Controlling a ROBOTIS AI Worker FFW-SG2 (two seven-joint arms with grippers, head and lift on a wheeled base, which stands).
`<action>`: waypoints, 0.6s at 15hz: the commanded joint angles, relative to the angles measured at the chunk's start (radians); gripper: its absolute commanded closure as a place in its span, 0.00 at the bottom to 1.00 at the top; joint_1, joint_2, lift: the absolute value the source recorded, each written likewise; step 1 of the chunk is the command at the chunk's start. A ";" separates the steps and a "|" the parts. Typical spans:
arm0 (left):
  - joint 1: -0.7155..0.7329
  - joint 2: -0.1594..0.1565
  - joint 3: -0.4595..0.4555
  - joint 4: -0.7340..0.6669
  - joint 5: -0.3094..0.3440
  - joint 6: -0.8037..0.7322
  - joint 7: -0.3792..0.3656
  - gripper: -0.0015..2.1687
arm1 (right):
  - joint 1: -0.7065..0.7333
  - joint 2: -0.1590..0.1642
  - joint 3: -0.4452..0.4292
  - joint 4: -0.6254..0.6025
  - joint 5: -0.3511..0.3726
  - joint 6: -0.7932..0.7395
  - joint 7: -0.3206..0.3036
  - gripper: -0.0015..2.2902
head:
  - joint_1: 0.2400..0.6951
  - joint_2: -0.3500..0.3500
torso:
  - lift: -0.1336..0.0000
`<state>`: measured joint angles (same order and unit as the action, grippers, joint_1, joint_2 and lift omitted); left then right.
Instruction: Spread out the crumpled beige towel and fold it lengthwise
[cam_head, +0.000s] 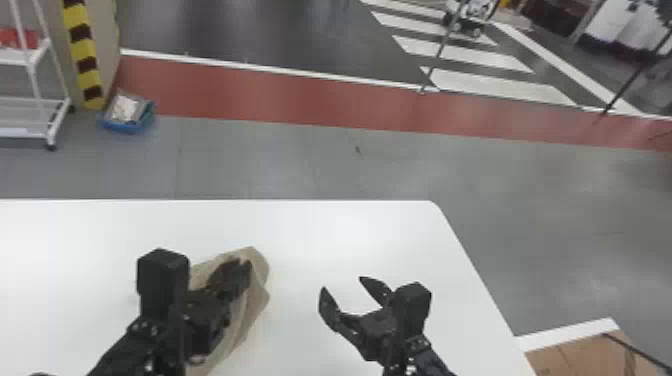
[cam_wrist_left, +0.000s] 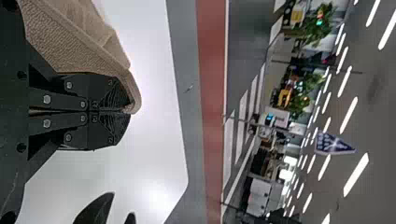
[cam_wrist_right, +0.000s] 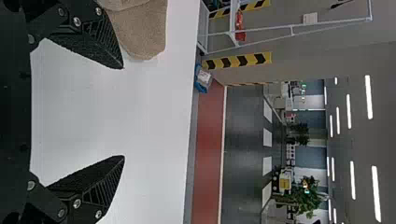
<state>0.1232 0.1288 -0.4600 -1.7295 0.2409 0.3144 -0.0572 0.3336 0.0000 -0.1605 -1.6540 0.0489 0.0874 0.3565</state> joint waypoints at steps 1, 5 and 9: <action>-0.022 -0.001 0.004 0.068 -0.025 -0.159 0.062 0.96 | -0.007 0.001 0.004 0.013 0.003 0.016 0.004 0.10 | 1.00 0.04 | 1.00; -0.039 -0.001 0.029 0.087 -0.005 -0.321 0.168 0.96 | -0.027 0.001 0.049 0.031 0.008 0.102 0.059 0.10 | 1.00 0.16 | 1.00; -0.020 0.003 0.035 0.033 0.041 -0.327 0.149 0.96 | -0.021 0.001 0.150 0.028 0.000 0.114 0.059 0.10 | 1.00 0.24 | 1.00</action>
<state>0.1003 0.1314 -0.4278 -1.6865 0.2570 -0.0125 0.0995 0.3095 0.0000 -0.0498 -1.6233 0.0545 0.2002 0.4157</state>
